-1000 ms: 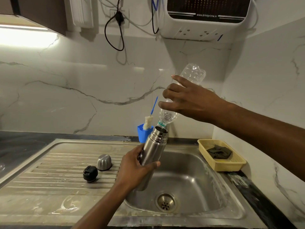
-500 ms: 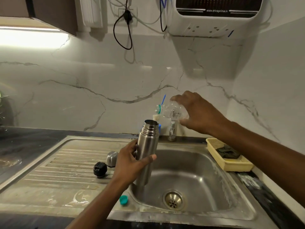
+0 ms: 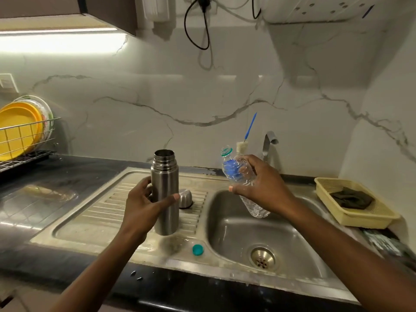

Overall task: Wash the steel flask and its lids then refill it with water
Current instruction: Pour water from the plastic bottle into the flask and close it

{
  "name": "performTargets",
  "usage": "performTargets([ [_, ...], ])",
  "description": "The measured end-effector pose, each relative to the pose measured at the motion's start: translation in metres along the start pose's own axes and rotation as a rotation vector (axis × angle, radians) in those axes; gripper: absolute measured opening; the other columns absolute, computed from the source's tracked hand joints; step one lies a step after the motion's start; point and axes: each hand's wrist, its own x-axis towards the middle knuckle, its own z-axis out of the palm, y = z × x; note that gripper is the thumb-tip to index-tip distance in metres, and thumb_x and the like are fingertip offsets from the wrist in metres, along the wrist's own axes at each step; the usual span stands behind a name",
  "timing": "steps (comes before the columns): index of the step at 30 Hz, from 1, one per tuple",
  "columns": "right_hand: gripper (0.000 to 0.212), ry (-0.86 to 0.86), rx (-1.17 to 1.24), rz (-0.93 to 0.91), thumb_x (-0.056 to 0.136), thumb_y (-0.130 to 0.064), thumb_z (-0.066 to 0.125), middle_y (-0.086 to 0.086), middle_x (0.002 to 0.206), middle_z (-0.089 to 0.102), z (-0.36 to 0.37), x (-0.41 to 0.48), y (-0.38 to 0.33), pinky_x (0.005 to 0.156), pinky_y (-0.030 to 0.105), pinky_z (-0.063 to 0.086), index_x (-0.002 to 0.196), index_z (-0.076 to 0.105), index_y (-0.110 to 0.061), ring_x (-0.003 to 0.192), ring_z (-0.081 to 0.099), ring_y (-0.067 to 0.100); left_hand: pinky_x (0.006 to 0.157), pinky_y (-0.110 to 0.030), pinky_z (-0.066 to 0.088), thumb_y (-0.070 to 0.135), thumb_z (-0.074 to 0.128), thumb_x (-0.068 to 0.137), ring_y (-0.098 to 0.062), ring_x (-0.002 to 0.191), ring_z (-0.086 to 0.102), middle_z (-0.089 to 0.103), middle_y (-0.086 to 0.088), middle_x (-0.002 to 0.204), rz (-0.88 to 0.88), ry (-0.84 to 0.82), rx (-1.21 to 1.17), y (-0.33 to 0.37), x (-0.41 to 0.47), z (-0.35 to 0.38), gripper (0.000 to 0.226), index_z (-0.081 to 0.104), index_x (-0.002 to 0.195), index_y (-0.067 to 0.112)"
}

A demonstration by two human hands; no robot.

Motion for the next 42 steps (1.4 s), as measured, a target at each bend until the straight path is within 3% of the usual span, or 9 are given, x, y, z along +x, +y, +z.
performTargets([
  [6, 0.081, -0.024, 0.053, 0.027, 0.073, -0.037, 0.093, -0.008, 0.127, 0.066, 0.018, -0.008, -0.002, 0.092, 0.03, 0.052, 0.144, 0.054, -0.029, 0.11, 0.065, 0.008, 0.097, -0.051, 0.06, 0.029, 0.097, 0.062, -0.023, 0.107, 0.074, 0.077, -0.004, 0.114, -0.066, 0.086, -0.004, -0.024, -0.004, -0.021, 0.072, 0.065, 0.127, 0.029],
  [12, 0.077, -0.017, 0.073, 0.038, 0.074, -0.04, 0.092, -0.013, 0.123, 0.065, 0.028, -0.011, -0.001, 0.085, 0.024, 0.047, 0.141, 0.055, -0.033, 0.11, 0.064, 0.005, 0.097, -0.052, 0.06, 0.017, 0.097, 0.068, -0.023, 0.104, 0.076, 0.078, -0.005, 0.111, -0.071, 0.141, -0.016, -0.037, -0.004, -0.028, 0.066, 0.066, 0.125, 0.026],
  [16, 0.077, -0.039, 0.108, 0.039, 0.075, -0.041, 0.092, -0.014, 0.127, 0.064, 0.032, -0.013, 0.001, 0.085, 0.019, 0.046, 0.141, 0.053, -0.035, 0.111, 0.062, 0.001, 0.1, -0.054, 0.058, 0.029, 0.098, 0.064, -0.024, 0.111, 0.073, 0.077, -0.002, 0.117, -0.064, 0.148, -0.001, -0.04, -0.006, -0.03, 0.071, 0.065, 0.127, 0.031],
  [23, 0.079, -0.057, 0.171, 0.047, 0.072, -0.049, 0.09, -0.015, 0.131, 0.065, 0.039, -0.016, -0.001, 0.099, 0.033, 0.053, 0.14, 0.052, -0.04, 0.117, 0.063, 0.004, 0.109, -0.051, 0.053, 0.046, 0.095, 0.059, -0.021, 0.127, 0.062, 0.063, 0.0, 0.141, -0.068, 0.164, 0.099, -0.037, -0.012, -0.028, 0.101, 0.047, 0.147, 0.033],
  [26, 0.077, -0.063, 0.203, 0.04, 0.073, -0.045, 0.091, -0.017, 0.13, 0.064, 0.043, -0.017, -0.004, 0.094, 0.025, 0.05, 0.139, 0.051, -0.043, 0.115, 0.063, -0.001, 0.111, -0.045, 0.047, 0.041, 0.097, 0.064, -0.019, 0.138, 0.048, 0.046, -0.001, 0.154, 0.039, 0.293, 0.213, -0.027, -0.023, -0.023, 0.11, 0.035, 0.153, 0.029],
  [30, 0.078, -0.079, 0.217, 0.032, 0.074, -0.043, 0.091, -0.018, 0.128, 0.065, 0.05, -0.018, -0.008, 0.092, 0.019, 0.049, 0.141, 0.051, -0.041, 0.114, 0.063, -0.002, 0.09, -0.039, 0.054, 0.028, 0.093, 0.076, -0.02, 0.118, 0.053, 0.045, -0.006, 0.136, 0.338, 0.512, 0.334, -0.006, -0.039, -0.006, 0.081, 0.043, 0.138, 0.014],
  [35, 0.071, -0.078, 0.215, 0.013, 0.076, -0.035, 0.092, -0.021, 0.122, 0.063, 0.055, -0.021, -0.018, 0.077, 0.0, 0.045, 0.134, 0.051, -0.041, 0.107, 0.06, -0.012, 0.079, -0.022, 0.057, 0.037, 0.082, 0.088, -0.005, 0.102, 0.061, 0.057, 0.005, 0.119, 0.469, 0.3, 0.302, 0.018, -0.047, 0.033, 0.046, 0.055, 0.124, 0.025],
  [39, 0.071, -0.077, 0.243, -0.012, 0.075, -0.035, 0.087, -0.02, 0.123, 0.068, 0.061, -0.024, -0.026, 0.085, 0.009, 0.052, 0.137, 0.055, -0.037, 0.107, 0.065, -0.009, 0.091, -0.027, 0.061, 0.045, 0.083, 0.085, 0.0, 0.118, 0.065, 0.065, 0.019, 0.129, 0.267, 0.008, 0.161, 0.03, -0.038, 0.065, 0.059, 0.056, 0.137, 0.035],
  [42, 0.071, -0.078, 0.225, -0.028, 0.075, -0.022, 0.088, -0.018, 0.118, 0.072, 0.064, -0.023, -0.027, 0.085, 0.012, 0.053, 0.138, 0.058, -0.034, 0.103, 0.067, -0.008, 0.093, -0.028, 0.062, 0.035, 0.086, 0.086, 0.001, 0.109, 0.07, 0.073, 0.017, 0.12, 0.177, -0.071, 0.055, 0.036, -0.031, 0.078, 0.056, 0.059, 0.136, 0.032],
])
